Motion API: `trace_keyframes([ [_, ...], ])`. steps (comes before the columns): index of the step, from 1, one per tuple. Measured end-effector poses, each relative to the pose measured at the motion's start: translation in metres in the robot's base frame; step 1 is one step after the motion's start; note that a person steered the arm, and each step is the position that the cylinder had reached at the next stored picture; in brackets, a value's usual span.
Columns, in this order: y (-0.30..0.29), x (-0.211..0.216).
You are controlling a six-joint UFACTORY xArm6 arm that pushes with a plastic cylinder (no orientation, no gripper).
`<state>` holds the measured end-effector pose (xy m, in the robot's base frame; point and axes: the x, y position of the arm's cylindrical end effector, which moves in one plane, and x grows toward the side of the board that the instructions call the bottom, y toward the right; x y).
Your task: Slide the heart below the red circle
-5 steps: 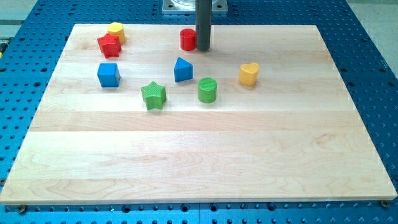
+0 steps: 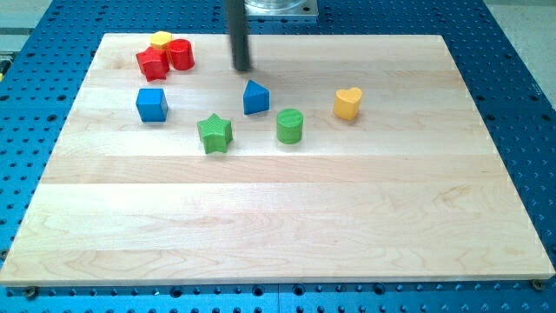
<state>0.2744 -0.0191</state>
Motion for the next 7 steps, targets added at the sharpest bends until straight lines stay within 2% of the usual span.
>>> trace_keyframes([
  [1,0.115,0.026],
  [2,0.179,0.068],
  [3,0.152,0.106],
  [4,0.100,0.115],
  [5,0.078,0.101],
  [7,0.091,0.035],
])
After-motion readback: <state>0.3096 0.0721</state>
